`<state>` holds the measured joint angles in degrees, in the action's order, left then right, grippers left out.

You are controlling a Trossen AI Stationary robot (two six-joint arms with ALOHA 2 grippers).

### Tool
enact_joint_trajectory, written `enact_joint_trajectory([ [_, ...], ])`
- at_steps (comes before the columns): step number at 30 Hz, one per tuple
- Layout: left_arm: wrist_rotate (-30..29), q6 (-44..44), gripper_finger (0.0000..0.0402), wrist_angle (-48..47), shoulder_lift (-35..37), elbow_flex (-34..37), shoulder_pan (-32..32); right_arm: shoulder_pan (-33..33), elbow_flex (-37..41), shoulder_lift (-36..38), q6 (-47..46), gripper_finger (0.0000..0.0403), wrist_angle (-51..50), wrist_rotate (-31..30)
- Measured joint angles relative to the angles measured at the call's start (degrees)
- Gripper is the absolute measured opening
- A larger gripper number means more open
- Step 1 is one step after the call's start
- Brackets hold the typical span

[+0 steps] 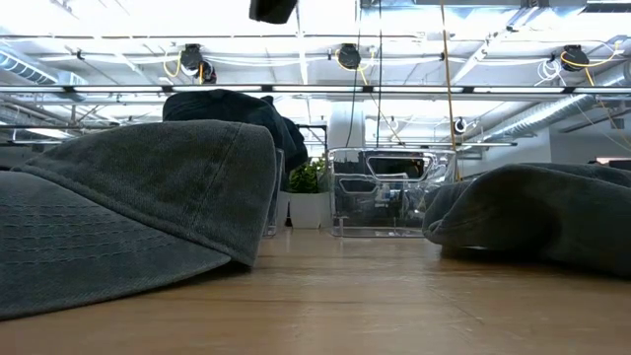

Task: Pick & Place hat
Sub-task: Put the top gray cap into the right transparent bin

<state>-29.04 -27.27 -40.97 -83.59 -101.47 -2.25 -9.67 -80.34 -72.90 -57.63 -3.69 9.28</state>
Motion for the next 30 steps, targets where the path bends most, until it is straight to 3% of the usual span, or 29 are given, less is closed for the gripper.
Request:
enact_joint_trajectory([
  [12, -3.1, 0.0, 0.0005, 1.5, 0.2, 0.0, 0.0, 0.0, 0.0, 0.0, 0.2, 0.0102, -3.0, -0.1],
  [17, -3.6, -0.1, 0.0017, 1.3, 0.2, 0.0, 0.0, 0.0, 0.0, 0.0, 3.3, 0.0015, -2.9, 0.0],
  [27, -5.6, 0.6, 0.0009, 1.6, 0.1, 0.0, -0.1, -0.1, 0.0, 0.0, 5.0, 0.0003, -1.1, 0.0],
  [30, -5.6, 1.2, 0.0027, 1.6, 0.2, 0.0, -0.3, -0.2, 0.0, 0.5, 7.1, 0.0002, -1.4, 0.4],
])
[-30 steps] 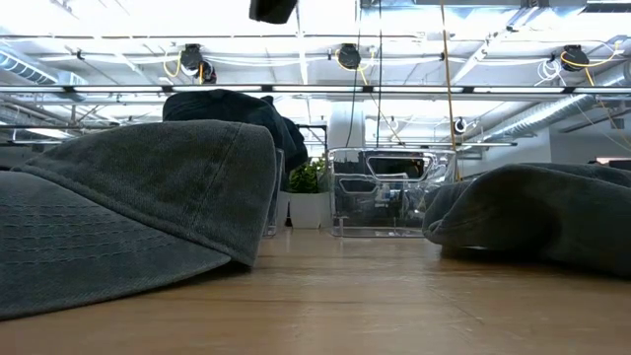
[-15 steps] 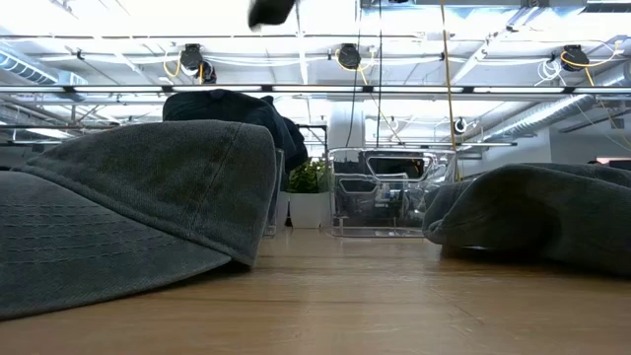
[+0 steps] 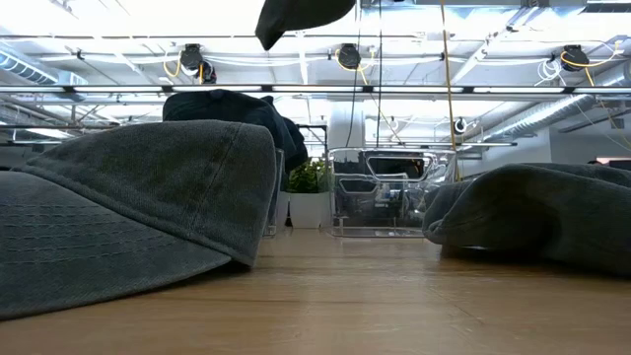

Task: Pick & Place hat
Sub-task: Put the top gray cap into the right transparent bin

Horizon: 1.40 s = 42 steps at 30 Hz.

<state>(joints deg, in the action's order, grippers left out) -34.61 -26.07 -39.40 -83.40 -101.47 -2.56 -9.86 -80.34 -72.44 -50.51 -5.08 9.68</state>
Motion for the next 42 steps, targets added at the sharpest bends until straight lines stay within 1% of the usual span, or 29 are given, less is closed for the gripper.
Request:
enact_joint_trajectory([
  [2, 0.0, 1.3, 0.0051, -0.4, 0.5, 0.0, -0.2, -0.6, 0.1, 0.7, 0.7, 0.0002, -0.3, 1.2],
  [6, -2.4, 4.2, 0.0110, -1.4, 1.7, -0.1, -0.1, -1.6, 0.1, 2.1, 2.6, 0.0001, -0.4, 1.1],
  [9, -2.5, 5.9, 0.0157, -1.5, 2.3, -0.1, -0.1, -2.7, 0.0, 2.9, 3.9, 0.0001, -1.0, 1.1],
  [14, 0.9, 8.9, 0.0231, -2.0, 5.1, -0.1, -0.1, -4.7, 0.0, 4.7, 5.8, 0.0001, -3.6, 1.5],
  [16, 1.6, 10.8, 0.0257, -3.2, 6.3, 0.0, -0.1, -5.7, 0.0, 5.7, 6.7, 0.0001, -4.1, 3.7],
  [19, 2.0, 13.1, 0.0291, -3.6, 8.0, 0.0, 0.4, -6.7, 0.0, 7.3, 9.1, 0.0000, -5.5, 5.6],
  [22, 3.1, 15.8, 0.0316, -3.7, 9.5, -0.1, 0.7, -7.3, 0.0, 9.5, 13.4, 0.0000, -7.6, 5.8],
  [27, 7.5, 19.8, 0.0341, -4.8, 12.3, 0.0, 1.2, -7.4, 0.0, 13.0, 23.4, 0.0000, -7.1, 5.5],
  [31, 10.8, 21.7, 0.0344, -4.6, 14.0, 0.0, 2.2, -7.4, 0.0, 15.3, 30.1, 0.0000, -6.8, 5.6],
  [35, 13.8, 23.3, 0.0345, -4.6, 15.6, 0.0, 3.6, -7.4, 0.0, 17.1, 34.0, 0.0000, -6.9, 5.7],
  [39, 16.5, 23.4, 0.0345, -3.8, 16.7, 0.0, 4.6, -7.3, 0.0, 18.6, 36.8, 0.0000, -5.5, 8.5],
  [42, 17.1, 23.4, 0.0345, -2.1, 17.3, 0.0, 5.2, -7.3, 0.7, 19.4, 37.9, 0.0000, -2.2, 10.4],
])
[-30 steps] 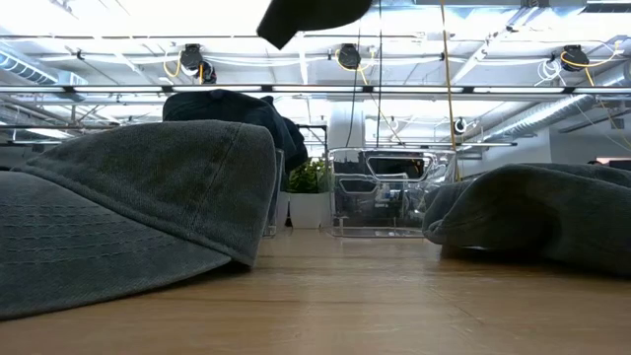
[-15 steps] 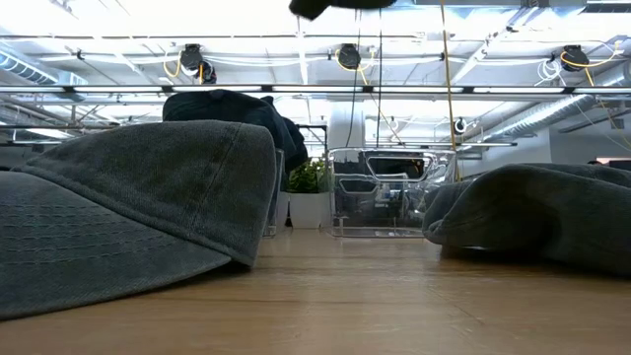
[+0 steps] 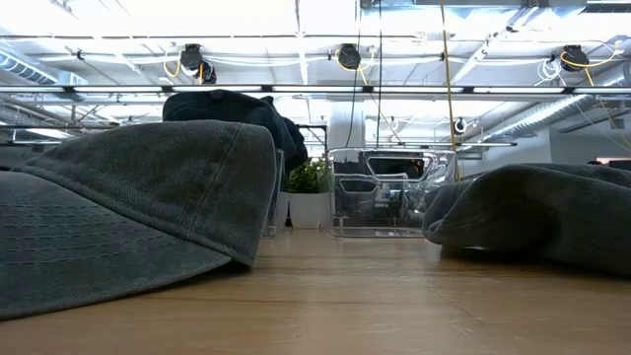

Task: Pick & Place hat
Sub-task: Put the top gray cap into the right transparent bin

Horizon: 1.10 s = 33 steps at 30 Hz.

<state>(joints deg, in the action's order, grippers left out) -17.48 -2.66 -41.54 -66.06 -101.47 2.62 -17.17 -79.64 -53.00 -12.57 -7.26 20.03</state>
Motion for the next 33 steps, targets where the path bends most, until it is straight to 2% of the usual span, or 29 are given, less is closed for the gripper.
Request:
enact_joint_trajectory([
  [4, -0.1, -0.4, 0.0345, 1.2, 0.4, 0.0, 0.0, 0.0, 6.9, 2.5, 1.3, 0.0000, 11.3, 1.0],
  [6, -0.1, -0.5, 0.0345, 1.7, 0.5, 0.0, 0.0, 0.0, 12.9, 3.8, 1.3, 0.0000, 20.9, 0.9],
  [10, -0.3, -1.3, 0.0345, 2.4, 0.6, 0.0, 0.0, 0.0, 25.3, 5.5, -0.4, 0.0000, 40.7, -4.1],
  [12, -0.2, -1.3, 0.0344, 2.6, 0.5, 0.0, 0.0, -0.1, 30.4, 5.8, -3.1, 0.0000, 47.3, -5.8],
  [18, 4.0, -1.5, 0.0344, 2.5, -1.0, 0.0, 1.8, 0.1, 39.1, 4.1, -12.0, 0.0000, 53.4, -6.4],
  [22, 7.8, -1.2, 0.0344, 2.3, -2.2, 0.0, 4.2, 1.4, 39.8, 2.7, -13.7, 0.0000, 59.1, -5.8],
  [25, 11.3, -1.0, 0.0344, 2.6, -3.0, 0.0, 6.0, 1.9, 39.8, 1.6, -15.2, 0.0000, 63.2, -2.6],
  [29, 15.1, 0.1, 0.0344, 2.8, -4.4, 0.0, 7.7, 2.5, 39.8, 0.6, -18.6, 0.0000, 63.7, 1.0],
  [33, 18.6, 0.7, 0.0344, 2.8, -5.9, 0.0, 8.8, 4.0, 39.8, -1.6, -19.3, 0.0000, 63.5, 1.2],
])
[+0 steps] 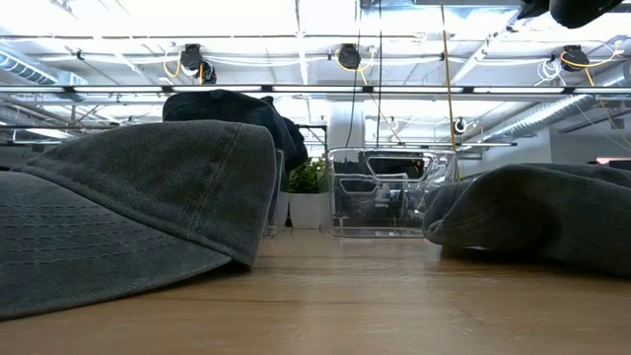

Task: Pick & Place hat
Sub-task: Put the top gray cap into the right transparent bin

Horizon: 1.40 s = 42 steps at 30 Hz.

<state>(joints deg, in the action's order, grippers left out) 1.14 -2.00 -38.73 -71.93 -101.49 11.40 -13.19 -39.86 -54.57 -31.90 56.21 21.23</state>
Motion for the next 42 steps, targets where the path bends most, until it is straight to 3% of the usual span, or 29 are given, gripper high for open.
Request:
enact_joint_trajectory([
  [13, 12.4, 4.6, 0.0344, 1.3, -5.4, 0.0, 0.2, 2.1, 0.0, -5.6, -0.5, 0.0000, 0.5, 0.0],
  [25, 13.8, 5.0, 0.0336, -0.5, -5.7, 0.0, 0.2, 2.1, 0.0, -5.6, -0.4, 0.0000, 1.0, 0.1],
  [29, 13.8, 5.4, 0.0293, -0.6, -5.7, 0.0, 0.2, 2.1, 0.0, -5.6, -0.4, 0.0000, 1.0, 0.1],
  [42, 13.9, 5.8, 0.0079, -0.5, -5.7, 0.0, 0.2, 2.1, 0.0, -5.6, -0.4, 0.0000, 1.0, 0.1],
])
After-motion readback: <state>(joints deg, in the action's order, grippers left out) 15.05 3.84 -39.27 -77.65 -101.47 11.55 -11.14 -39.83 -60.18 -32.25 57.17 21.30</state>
